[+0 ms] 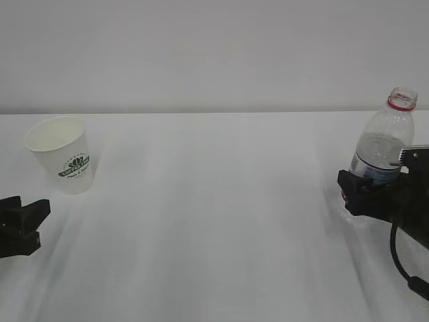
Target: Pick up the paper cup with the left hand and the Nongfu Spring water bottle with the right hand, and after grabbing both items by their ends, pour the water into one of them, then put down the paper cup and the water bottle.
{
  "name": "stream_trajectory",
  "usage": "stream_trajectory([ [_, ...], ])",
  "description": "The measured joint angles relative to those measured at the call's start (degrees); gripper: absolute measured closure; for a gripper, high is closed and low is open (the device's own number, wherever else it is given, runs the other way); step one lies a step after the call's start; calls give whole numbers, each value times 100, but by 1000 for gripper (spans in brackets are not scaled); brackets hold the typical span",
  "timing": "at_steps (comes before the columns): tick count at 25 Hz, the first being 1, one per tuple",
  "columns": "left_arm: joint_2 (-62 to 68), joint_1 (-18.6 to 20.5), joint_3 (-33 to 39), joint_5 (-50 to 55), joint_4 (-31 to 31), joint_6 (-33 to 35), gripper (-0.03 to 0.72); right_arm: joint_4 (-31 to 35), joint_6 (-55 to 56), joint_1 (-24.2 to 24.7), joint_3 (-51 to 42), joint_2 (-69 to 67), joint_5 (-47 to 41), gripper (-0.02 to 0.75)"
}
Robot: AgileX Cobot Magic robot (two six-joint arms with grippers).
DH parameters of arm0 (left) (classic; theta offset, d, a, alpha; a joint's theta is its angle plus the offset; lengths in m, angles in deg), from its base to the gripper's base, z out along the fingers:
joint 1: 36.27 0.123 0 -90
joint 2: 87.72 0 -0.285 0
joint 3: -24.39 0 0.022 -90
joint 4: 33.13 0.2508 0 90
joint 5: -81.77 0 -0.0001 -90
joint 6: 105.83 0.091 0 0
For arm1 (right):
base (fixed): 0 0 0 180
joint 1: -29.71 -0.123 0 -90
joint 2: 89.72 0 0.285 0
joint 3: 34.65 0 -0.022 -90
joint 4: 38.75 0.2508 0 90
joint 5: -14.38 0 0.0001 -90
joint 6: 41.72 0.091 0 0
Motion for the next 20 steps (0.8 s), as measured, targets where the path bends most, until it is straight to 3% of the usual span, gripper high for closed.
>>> stream_trajectory([
  [12, 0, 0, -66, 0, -5, 0, 310, -11, 10, 0, 199, -126, 9, 116],
  [20, 0, 0, -66, 0, -5, 0, 310, -11, 10, 0, 199, -120, 9, 242],
])
